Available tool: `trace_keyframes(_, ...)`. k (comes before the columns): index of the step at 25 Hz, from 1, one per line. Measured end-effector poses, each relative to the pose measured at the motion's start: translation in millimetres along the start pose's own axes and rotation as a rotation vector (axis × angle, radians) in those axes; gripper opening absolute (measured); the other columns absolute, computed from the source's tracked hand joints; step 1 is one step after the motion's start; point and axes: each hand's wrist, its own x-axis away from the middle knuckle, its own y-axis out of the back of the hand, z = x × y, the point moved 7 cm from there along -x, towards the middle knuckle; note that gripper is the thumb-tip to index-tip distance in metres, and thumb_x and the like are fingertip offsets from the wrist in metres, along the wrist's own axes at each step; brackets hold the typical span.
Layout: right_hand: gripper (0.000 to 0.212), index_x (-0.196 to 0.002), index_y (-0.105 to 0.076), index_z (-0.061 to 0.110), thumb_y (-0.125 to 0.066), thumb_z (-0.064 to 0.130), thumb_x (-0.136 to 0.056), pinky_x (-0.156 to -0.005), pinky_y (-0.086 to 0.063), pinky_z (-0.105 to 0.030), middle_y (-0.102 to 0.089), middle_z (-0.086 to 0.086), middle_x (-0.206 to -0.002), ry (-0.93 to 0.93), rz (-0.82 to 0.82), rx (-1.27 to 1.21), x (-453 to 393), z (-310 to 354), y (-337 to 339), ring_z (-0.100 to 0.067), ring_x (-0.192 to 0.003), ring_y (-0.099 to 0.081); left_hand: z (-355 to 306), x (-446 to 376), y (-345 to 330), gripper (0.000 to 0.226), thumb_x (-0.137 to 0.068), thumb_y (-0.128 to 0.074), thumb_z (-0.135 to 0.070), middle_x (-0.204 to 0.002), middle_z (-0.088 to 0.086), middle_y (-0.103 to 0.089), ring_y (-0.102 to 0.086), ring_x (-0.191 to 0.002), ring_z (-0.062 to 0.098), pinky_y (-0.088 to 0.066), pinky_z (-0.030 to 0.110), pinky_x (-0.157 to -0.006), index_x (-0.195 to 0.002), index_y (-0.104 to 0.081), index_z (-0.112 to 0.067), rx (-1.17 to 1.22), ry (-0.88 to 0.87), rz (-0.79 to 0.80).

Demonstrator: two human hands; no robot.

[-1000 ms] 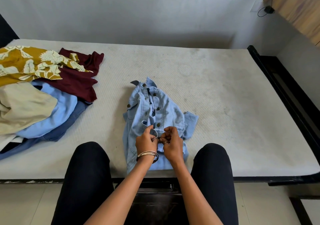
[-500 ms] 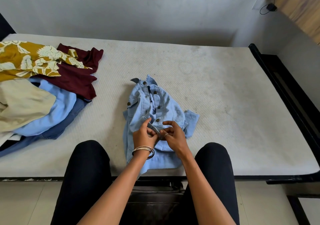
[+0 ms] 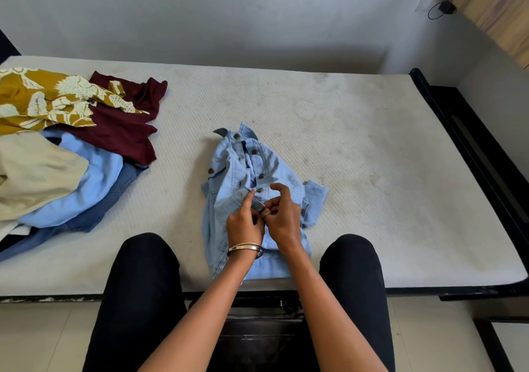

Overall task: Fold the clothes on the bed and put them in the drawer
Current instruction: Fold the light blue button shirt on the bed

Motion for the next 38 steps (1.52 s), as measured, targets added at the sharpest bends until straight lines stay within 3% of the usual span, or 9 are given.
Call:
trace_keyframes(5,0.066,-0.128,-0.049,0.026,-0.063,-0.014,-0.077,-0.063,-0.055,-0.026,-0.06,-0.003,-0.079,0.008,0.022,-0.107,-4,-7,4,-0.009,-0.064,-0.057,-4,-1,12,0.052,-0.072,-0.07,0.009,-0.072,0.005,-0.067,-0.064,-0.065,0.021,-0.052,0.03,-0.066,-0.121,-0.063,-0.004,0.083,-0.003,-0.109)
trace_keyframes(10,0.063,-0.125,-0.049,0.028,-0.069,-0.011,-0.079,-0.073,-0.055,-0.023,-0.066,-0.002,-0.084,0.017,0.077,-0.169,-2,-11,-6,-0.01,-0.074,-0.064,5,-1,23,0.073,-0.071,-0.076,0.003,-0.068,0.003,-0.068,-0.065,-0.063,0.02,-0.043,0.021,-0.064,-0.138,-0.046,-0.001,0.129,0.093,-0.161)
trace_keyframes(17,0.063,-0.139,-0.043,0.017,-0.063,-0.008,-0.085,-0.076,-0.06,-0.046,-0.067,-0.011,-0.085,-0.155,0.058,-0.286,-8,-20,-4,-0.03,-0.08,-0.07,-23,-9,7,0.088,-0.072,-0.074,0.003,-0.047,0.004,-0.047,-0.044,-0.035,0.016,-0.038,0.026,-0.029,-0.145,-0.028,-0.016,-0.207,-0.236,0.049)
trace_keyframes(22,0.084,-0.151,-0.03,0.022,-0.056,-0.017,-0.082,-0.059,-0.058,-0.03,-0.063,-0.014,-0.08,-0.225,-0.011,-0.348,-6,-21,-1,-0.023,-0.07,-0.065,-17,-11,-1,0.086,-0.069,-0.075,0.005,-0.046,0.003,-0.046,-0.043,-0.036,0.016,-0.037,0.025,-0.033,-0.143,-0.033,-0.007,-0.136,-0.271,-0.012)
trace_keyframes(27,0.094,-0.157,-0.006,0.015,-0.061,-0.014,-0.086,-0.049,-0.047,-0.017,-0.063,-0.012,-0.09,-0.297,0.019,-0.403,-14,-28,5,-0.015,-0.07,-0.062,6,-22,-6,0.059,-0.073,-0.077,-0.007,-0.066,-0.002,-0.06,-0.058,-0.065,0.018,-0.049,0.027,-0.069,-0.128,-0.056,-0.014,0.266,0.441,0.067)
trace_keyframes(31,0.096,-0.157,-0.007,0.028,-0.059,-0.013,-0.087,-0.061,-0.051,-0.024,-0.059,-0.002,-0.083,-0.138,0.133,-0.225,-15,-21,6,-0.01,-0.067,-0.057,26,-26,-26,0.033,-0.07,-0.07,-0.001,-0.063,0.013,-0.056,-0.052,-0.049,0.02,-0.044,0.024,-0.047,-0.101,-0.06,0.004,0.468,0.925,0.277)
trace_keyframes(33,0.096,-0.156,-0.007,0.031,-0.058,-0.012,-0.087,-0.06,-0.049,-0.022,-0.057,0.0,-0.088,-0.047,0.202,-0.077,-16,-12,6,-0.008,-0.062,-0.052,29,-22,-29,0.011,-0.088,-0.057,-0.002,-0.037,0.005,-0.043,-0.039,-0.027,0.013,-0.033,0.017,-0.037,-0.077,-0.056,0.002,0.47,1.017,0.44)
trace_keyframes(35,0.094,-0.156,-0.009,0.032,-0.062,-0.008,-0.088,-0.057,-0.047,-0.018,-0.056,-0.005,-0.096,0.002,0.255,0.024,-17,-6,3,-0.007,-0.06,-0.05,32,-18,-29,0.035,-0.095,-0.047,-0.005,-0.027,-0.001,-0.037,-0.031,-0.018,0.007,-0.029,0.016,-0.034,-0.061,-0.044,-0.007,0.452,1.034,0.554)
trace_keyframes(38,0.081,-0.154,-0.026,0.022,-0.066,0.0,-0.088,-0.073,-0.056,-0.033,-0.06,-0.011,-0.099,-0.006,0.255,0.151,-17,-4,-4,-0.015,-0.076,-0.055,37,-15,-30,0.012,-0.088,-0.055,0.002,-0.038,0.006,-0.044,-0.036,-0.022,0.008,-0.03,0.011,-0.031,-0.078,-0.051,-0.003,0.522,1.053,0.496)
